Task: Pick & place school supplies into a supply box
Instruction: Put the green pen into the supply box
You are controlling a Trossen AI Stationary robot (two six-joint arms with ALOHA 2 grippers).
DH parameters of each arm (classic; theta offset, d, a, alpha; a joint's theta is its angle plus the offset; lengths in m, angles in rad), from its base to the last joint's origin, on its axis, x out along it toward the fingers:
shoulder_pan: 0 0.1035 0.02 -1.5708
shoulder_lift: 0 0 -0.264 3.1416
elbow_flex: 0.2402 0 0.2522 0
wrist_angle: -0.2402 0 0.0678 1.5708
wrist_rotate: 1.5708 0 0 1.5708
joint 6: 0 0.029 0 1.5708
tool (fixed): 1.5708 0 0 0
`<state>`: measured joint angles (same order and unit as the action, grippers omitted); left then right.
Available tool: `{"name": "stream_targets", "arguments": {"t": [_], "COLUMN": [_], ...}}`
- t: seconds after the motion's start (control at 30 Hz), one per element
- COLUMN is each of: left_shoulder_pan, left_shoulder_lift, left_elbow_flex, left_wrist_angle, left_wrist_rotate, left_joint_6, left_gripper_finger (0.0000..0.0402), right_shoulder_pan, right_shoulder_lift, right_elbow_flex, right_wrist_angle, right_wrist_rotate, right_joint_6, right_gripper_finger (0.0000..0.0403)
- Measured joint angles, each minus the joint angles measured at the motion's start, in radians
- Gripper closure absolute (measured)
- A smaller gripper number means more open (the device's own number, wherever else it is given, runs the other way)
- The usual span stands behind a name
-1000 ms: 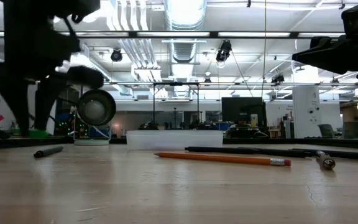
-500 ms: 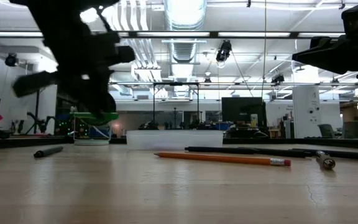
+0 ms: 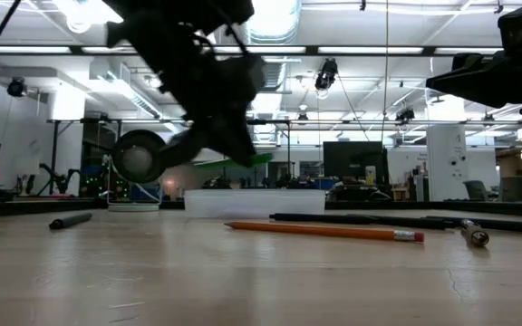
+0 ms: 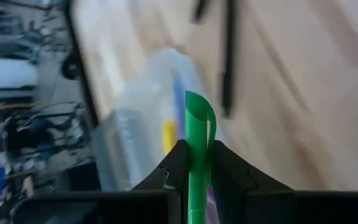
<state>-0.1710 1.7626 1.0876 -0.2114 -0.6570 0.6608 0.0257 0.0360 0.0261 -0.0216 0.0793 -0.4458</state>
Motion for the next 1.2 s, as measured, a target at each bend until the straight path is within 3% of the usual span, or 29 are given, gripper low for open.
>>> {"name": "stream_targets", "arguments": {"t": [0.33, 0.67, 0.97, 1.2], "left_shoulder_pan": [0.077, 0.094, 0.096, 0.096], "left_shoulder_lift": [0.119, 0.137, 0.136, 0.135], "left_elbow_flex": [0.174, 0.153, 0.15, 0.142], "left_wrist_angle": [0.055, 0.097, 0.104, 0.103], "left_wrist_rotate": [-0.049, -0.215, -0.238, -0.237], "left_joint_6": [0.008, -0.044, -0.053, -0.053], "left_gripper_finger": [0.0376, 0.0376, 0.0375, 0.0296], "right_shoulder_pan": [0.0, 0.0, 0.0, 0.0], "right_shoulder_lift": [0.0, 0.0, 0.0, 0.0], "right_elbow_flex": [0.0, 0.0, 0.0, 0.0], "right_wrist_angle": [0.0, 0.0, 0.0, 0.0], "right_wrist_rotate": [0.0, 0.0, 0.0, 0.0], "right_joint_6": [0.0, 0.0, 0.0, 0.0], "right_gripper_finger": [0.0335, 0.0335, 0.0335, 0.0335]}}
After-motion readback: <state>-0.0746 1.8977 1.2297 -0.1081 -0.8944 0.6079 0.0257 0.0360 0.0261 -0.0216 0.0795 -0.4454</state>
